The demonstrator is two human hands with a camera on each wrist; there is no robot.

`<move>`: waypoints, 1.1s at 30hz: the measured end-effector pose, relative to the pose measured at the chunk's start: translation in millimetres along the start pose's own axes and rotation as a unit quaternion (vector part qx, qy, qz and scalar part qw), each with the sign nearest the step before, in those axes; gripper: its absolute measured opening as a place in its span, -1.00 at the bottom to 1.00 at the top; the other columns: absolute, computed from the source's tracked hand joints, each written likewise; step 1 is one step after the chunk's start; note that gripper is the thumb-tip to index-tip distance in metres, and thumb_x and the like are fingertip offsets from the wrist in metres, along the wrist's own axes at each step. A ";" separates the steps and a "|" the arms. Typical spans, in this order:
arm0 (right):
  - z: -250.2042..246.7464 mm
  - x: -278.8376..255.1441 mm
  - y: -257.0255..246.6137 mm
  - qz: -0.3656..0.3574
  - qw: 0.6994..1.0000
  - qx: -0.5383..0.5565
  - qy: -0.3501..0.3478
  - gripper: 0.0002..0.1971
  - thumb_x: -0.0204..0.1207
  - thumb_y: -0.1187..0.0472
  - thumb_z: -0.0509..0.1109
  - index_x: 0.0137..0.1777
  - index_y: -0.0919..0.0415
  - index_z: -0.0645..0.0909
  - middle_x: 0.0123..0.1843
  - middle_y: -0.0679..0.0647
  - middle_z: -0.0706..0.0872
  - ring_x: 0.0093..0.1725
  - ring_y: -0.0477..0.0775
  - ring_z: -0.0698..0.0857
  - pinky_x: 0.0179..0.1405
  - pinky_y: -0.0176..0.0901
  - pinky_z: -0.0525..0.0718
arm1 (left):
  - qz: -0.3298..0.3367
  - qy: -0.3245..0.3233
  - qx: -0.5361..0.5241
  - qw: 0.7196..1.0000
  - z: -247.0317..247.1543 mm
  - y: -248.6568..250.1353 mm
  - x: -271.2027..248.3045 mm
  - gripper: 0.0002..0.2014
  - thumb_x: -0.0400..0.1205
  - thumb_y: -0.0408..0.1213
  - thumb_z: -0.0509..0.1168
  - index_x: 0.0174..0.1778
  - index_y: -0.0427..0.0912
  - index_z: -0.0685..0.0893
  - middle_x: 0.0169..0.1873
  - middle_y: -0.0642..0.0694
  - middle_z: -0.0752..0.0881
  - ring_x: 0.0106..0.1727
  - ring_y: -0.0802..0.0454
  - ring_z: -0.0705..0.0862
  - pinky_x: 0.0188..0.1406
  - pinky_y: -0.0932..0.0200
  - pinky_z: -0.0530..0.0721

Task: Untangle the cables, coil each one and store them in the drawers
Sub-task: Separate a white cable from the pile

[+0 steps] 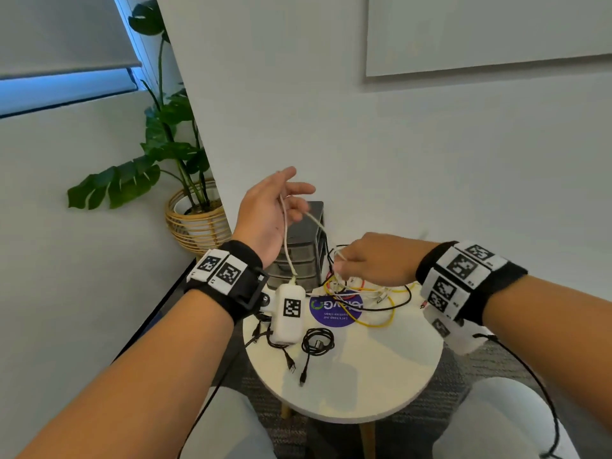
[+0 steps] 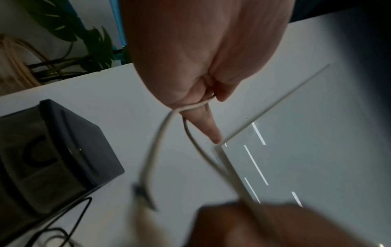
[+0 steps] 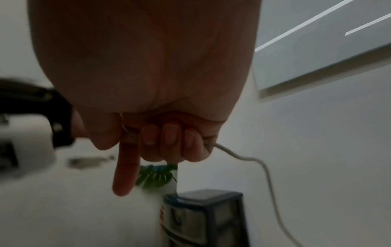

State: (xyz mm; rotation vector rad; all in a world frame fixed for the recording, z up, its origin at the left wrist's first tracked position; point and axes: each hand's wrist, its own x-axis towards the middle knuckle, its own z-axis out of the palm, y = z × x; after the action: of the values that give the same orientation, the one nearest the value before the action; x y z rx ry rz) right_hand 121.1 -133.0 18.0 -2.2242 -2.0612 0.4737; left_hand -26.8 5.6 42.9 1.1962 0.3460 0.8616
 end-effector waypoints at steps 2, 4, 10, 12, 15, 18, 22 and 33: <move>-5.8 -1.3 -22.1 -0.048 0.999 -0.005 0.007 -0.58 0.79 -0.13 0.13 -0.14 0.05 0.67 -0.26 -0.08 0.66 -0.22 -0.07 0.62 -0.10 -0.10 0.52 | 0.005 0.001 0.014 1.000 3.4 -2.4 1.0 -0.68 0.86 -0.26 0.14 0.51 -0.30 0.48 0.10 -0.31 0.83 0.05 -0.09 0.86 0.05 0.17 0.81; -20.0 -7.6 -40.5 -0.079 0.996 0.029 0.034 -0.56 0.78 -0.04 0.21 -0.21 0.22 0.69 -0.42 -0.06 0.59 -0.41 -0.10 0.52 -0.28 -0.19 0.46 | 0.000 -0.012 0.065 0.998 3.7 -6.6 3.1 -0.60 0.88 -0.23 0.10 0.63 -0.28 0.39 0.24 -0.27 0.79 0.26 -0.05 0.81 0.30 0.12 0.75; -82.5 -18.8 -34.2 -0.123 0.969 0.077 0.200 -0.67 0.71 0.15 0.35 -0.32 0.19 0.61 -0.50 -0.09 0.54 -0.46 -0.15 0.45 -0.36 -0.18 0.42 | 0.005 -0.143 0.260 0.955 15.5 -9.3 -18.0 -0.62 0.87 -0.22 0.06 0.03 -0.25 0.77 -0.36 -0.12 0.79 -0.46 0.00 0.68 -0.27 0.13 0.64; -92.8 -18.9 -16.8 -0.108 0.959 0.074 0.250 -0.65 0.72 0.08 0.36 -0.27 0.24 0.61 -0.49 -0.08 0.49 -0.46 -0.13 0.42 -0.40 -0.25 0.37 | -0.012 -0.169 0.188 0.967 18.4 -8.3 -23.8 -0.49 0.88 -0.17 -0.05 0.09 -0.34 0.79 -0.52 -0.13 0.59 -0.61 0.05 0.36 -0.45 0.12 0.31; -89.2 -15.4 9.1 -0.076 0.943 0.121 0.299 -0.65 0.75 0.01 0.33 -0.21 0.21 0.59 -0.48 -0.18 0.47 -0.44 -0.17 0.39 -0.40 -0.31 0.34 | -0.033 -0.194 0.075 0.978 22.2 0.4 -23.1 -0.48 0.87 -0.16 -0.06 0.28 -0.44 0.73 -0.54 -0.02 0.32 -0.59 0.11 0.12 -0.51 0.12 0.03; -65.7 -7.2 22.6 -0.049 0.938 0.187 0.287 -0.61 0.81 -0.01 0.20 -0.10 0.26 0.62 -0.42 -0.23 0.49 -0.41 -0.24 0.42 -0.33 -0.31 0.36 | -0.022 -0.199 0.048 0.979 30.3 10.7 -24.0 -0.53 0.88 -0.17 0.01 0.41 -0.46 0.65 -0.53 0.00 0.30 -0.62 0.14 0.13 -0.62 0.24 0.06; -29.9 0.0 19.3 -0.037 0.940 0.261 0.218 -0.55 0.83 -0.06 0.09 -0.16 0.17 0.62 -0.43 -0.21 0.47 -0.47 -0.25 0.42 -0.35 -0.31 0.39 | -0.002 -0.152 0.043 0.987 41.0 14.7 -29.3 -0.62 0.86 -0.24 0.09 0.50 -0.38 0.56 -0.41 -0.08 0.65 -0.66 0.18 0.48 -0.64 0.38 0.48; -54.8 -23.0 -14.6 -0.097 0.978 0.157 0.100 -0.63 0.78 0.07 0.27 -0.17 0.20 0.76 -0.53 -0.22 0.52 -0.45 -0.17 0.43 -0.31 -0.29 0.38 | 0.041 -0.048 0.080 0.995 38.3 8.1 -18.1 -0.68 0.88 -0.27 0.10 0.53 -0.24 0.52 0.07 -0.17 0.84 -0.05 0.06 0.86 -0.04 0.29 0.79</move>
State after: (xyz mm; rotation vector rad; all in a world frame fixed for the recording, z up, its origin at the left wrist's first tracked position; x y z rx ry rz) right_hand 120.8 -145.7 77.9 -1.7939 -1.9218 0.4962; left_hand -16.7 -32.4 60.6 1.4042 0.2945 0.8559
